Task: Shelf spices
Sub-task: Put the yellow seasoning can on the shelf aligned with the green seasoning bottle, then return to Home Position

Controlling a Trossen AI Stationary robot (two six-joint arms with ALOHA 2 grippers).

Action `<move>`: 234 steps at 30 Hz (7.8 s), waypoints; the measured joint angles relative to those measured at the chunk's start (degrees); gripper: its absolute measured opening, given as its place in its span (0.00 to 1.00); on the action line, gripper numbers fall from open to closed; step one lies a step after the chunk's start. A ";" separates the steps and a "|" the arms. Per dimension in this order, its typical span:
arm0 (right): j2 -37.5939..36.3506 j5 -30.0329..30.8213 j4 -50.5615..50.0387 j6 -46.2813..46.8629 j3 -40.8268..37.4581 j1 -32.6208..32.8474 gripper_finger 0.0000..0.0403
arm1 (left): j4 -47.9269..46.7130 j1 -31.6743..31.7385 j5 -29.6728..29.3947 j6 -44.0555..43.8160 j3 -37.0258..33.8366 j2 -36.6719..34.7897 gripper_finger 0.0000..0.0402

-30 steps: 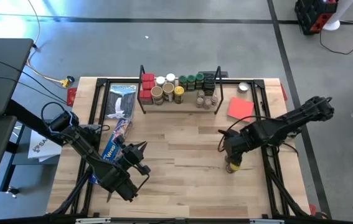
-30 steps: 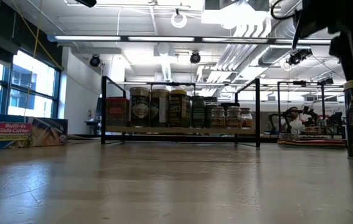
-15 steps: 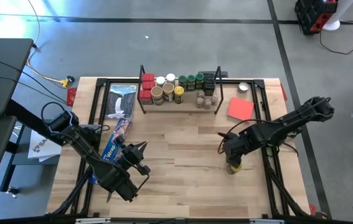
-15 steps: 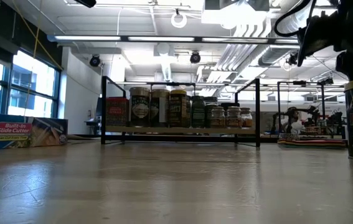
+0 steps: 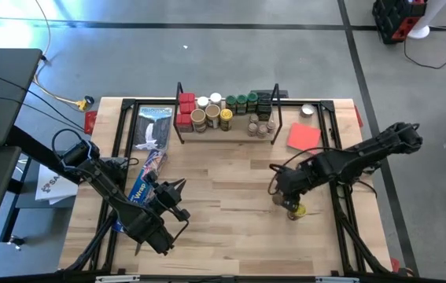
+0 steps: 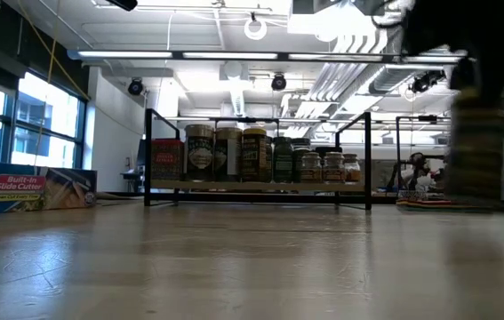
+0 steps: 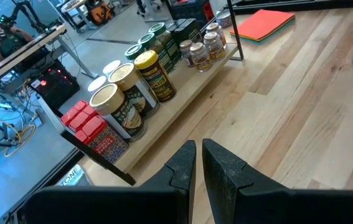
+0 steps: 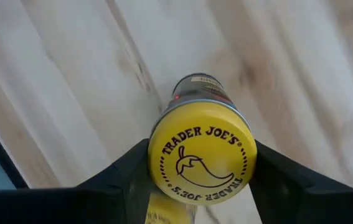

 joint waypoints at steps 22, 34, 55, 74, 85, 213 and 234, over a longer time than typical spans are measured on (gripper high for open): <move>31.97 5.15 -18.64 -50.98 54.18 -33.01 0.51 | -0.15 0.04 1.64 0.02 0.00 0.00 0.06; 51.01 1.11 -25.98 -59.06 72.08 -41.74 0.51 | -0.11 0.04 1.75 0.45 0.00 0.00 0.06; 53.42 4.38 -21.42 -61.63 72.79 -43.53 0.64 | -0.09 -0.04 1.75 0.50 0.00 0.00 0.06; 42.91 6.36 -24.86 -62.61 72.79 -41.20 0.65 | 0.35 -0.02 1.73 0.47 0.00 0.00 0.06; 18.11 8.81 -25.00 -54.86 58.17 -16.28 0.65 | 1.49 -0.84 1.08 0.49 0.00 0.00 0.06; 42.53 8.04 -18.35 -63.58 59.34 -43.00 0.65 | 2.49 1.44 0.83 3.01 0.00 0.00 0.06; 41.35 14.24 -16.86 -69.53 59.34 -41.21 0.66 | 2.91 1.40 0.90 2.99 0.00 0.00 0.06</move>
